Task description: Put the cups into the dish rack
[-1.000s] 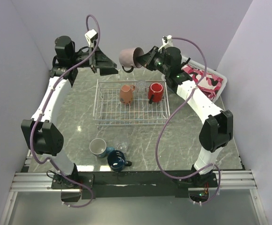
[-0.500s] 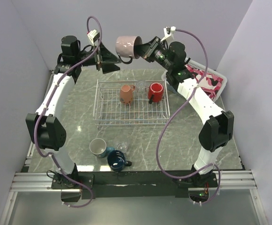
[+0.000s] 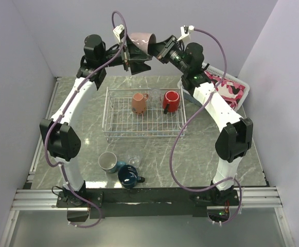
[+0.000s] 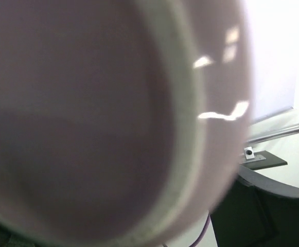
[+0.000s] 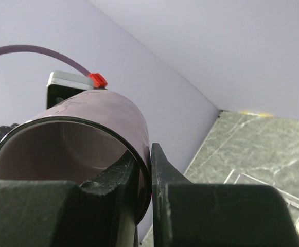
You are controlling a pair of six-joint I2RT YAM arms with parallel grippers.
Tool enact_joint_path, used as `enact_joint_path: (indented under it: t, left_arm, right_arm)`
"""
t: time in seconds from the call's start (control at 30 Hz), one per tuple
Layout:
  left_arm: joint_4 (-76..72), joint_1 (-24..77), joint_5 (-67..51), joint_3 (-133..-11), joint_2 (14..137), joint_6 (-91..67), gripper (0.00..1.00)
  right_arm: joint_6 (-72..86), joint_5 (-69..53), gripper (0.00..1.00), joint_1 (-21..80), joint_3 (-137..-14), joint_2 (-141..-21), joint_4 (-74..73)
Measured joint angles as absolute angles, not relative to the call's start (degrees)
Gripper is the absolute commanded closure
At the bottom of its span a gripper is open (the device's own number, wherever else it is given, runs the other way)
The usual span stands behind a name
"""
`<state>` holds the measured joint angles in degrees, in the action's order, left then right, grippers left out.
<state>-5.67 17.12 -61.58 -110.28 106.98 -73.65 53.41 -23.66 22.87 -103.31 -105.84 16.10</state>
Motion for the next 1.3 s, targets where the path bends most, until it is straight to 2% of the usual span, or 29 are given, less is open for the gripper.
enact_joint_path:
  t: [0.07,0.13,0.17,0.37,0.5,0.6,0.77,0.9,1.03,1.17,1.3]
  left_arm:
    - [-6.70,17.67,-61.36,-110.32,107.00,-74.85,0.13]
    - [-7.55,17.76,-61.17,-110.32,107.00,-76.14,0.29]
    - [-8.08,17.74,-61.12,-110.32,107.00,-76.64,0.33]
    - [-8.93,15.49,-60.99,-110.26,106.98,-78.72,0.37]
    - [-8.86,13.23,-61.32,-109.89,106.98,-80.07,0.54]
    - [-8.64,12.49,-61.30,-109.84,106.98,-80.88,0.58]
    - [-9.72,12.38,-61.32,-109.95,106.98,-82.59,0.59]
    - [-11.16,12.12,-61.04,-109.95,106.98,-83.83,0.39]
    - [-11.77,12.60,-60.86,-109.93,106.96,-84.36,0.36]
    - [-11.31,12.73,-60.47,-109.89,106.96,-84.68,0.51]
    - [-11.20,12.73,-60.42,-109.58,106.96,-84.68,0.78]
  right_arm:
    - [53.74,-23.68,1.00,22.83,-103.59,-105.84,16.88]
    - [54.37,-23.77,1.00,22.83,-103.57,-105.84,17.74]
    - [54.48,-23.81,1.00,22.83,-103.48,-105.84,18.04]
    - [56.16,-23.11,1.00,22.81,-100.44,-105.78,22.33]
    - [57.54,-22.28,1.00,22.59,-97.78,-105.82,22.70]
    - [58.72,-22.37,1.00,22.83,-97.65,-105.91,23.20]
    - [59.37,-22.79,1.00,22.90,-98.70,-106.43,23.53]
    - [59.55,-23.55,1.00,23.14,-101.73,-108.40,22.92]
    - [59.83,-23.64,1.00,23.79,-105.25,-111.50,21.47]
    - [60.66,-23.77,1.00,23.88,-106.08,-112.31,21.08]
    - [61.41,-23.90,1.00,24.01,-106.10,-112.31,22.06]
